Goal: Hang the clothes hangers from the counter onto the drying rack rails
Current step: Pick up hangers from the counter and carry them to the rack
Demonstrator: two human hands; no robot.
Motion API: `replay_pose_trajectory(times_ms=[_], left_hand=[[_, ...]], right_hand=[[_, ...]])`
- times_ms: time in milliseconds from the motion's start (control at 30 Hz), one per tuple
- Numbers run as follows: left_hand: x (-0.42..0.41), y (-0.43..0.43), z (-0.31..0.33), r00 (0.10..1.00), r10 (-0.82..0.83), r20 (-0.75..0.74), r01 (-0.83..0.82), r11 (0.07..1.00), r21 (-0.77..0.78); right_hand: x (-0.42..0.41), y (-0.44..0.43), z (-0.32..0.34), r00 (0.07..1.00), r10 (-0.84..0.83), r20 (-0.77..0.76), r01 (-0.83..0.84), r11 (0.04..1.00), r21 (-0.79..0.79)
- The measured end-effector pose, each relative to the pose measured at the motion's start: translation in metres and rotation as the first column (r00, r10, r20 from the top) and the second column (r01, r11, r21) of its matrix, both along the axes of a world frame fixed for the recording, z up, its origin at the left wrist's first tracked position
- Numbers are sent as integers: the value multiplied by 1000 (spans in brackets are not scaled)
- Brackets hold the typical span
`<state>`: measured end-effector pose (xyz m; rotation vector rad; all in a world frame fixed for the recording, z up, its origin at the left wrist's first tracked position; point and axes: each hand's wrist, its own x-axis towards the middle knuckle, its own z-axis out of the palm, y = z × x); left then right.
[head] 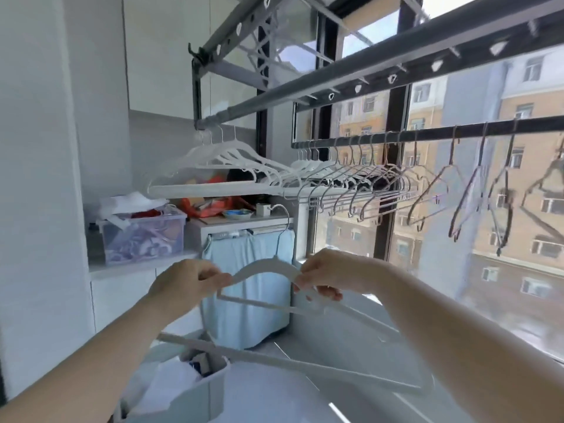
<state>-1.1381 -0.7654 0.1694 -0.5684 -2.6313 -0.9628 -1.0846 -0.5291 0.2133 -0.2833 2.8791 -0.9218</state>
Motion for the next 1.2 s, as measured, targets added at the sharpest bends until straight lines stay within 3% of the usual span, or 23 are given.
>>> replay_pose_trajectory(times_ms=[100,167,267,333,433,567,733,800,867,967,1033,1200], left_hand=[[-16,-6,-4,974,61,-218,-36,993,116],[-22,-12,-2,977,27,-211,7,987,160],[-31,-21,3,991,-99,-92,114,978,176],[-32,-28,10,977,-214,21,203,951,234],[-26,-38,22,869,-443,221,341,860,380],[-20,-49,40,783,-517,346,454,855,251],[-35,-63,52,853,-410,323,405,910,87],[-47,-68,53,887,-369,276,362,929,80],[-61,-76,58,908,-342,241,329,940,91],[-81,-82,66,926,-318,203,310,948,70],[-92,-84,74,940,-303,160,303,953,27],[-115,-85,104,947,-318,48,315,947,57]], right_hand=[[-13,-19,-1,994,-105,-8,105,994,-14],[-21,-33,-2,984,-175,20,176,981,-83],[-34,-53,0,950,-285,130,311,906,-287],[-41,-66,0,923,-341,177,384,799,-463],[-47,-88,3,889,-423,178,428,627,-651],[-54,-120,12,874,-465,144,395,505,-768],[-70,-151,25,852,-514,103,385,481,-788],[-74,-156,29,854,-515,71,386,537,-750],[-78,-156,38,842,-539,-7,418,662,-622],[-87,-147,60,746,-558,-365,491,830,-265],[-93,-141,79,652,-456,-606,527,847,-71],[-102,-131,141,467,-99,-879,611,754,240]])
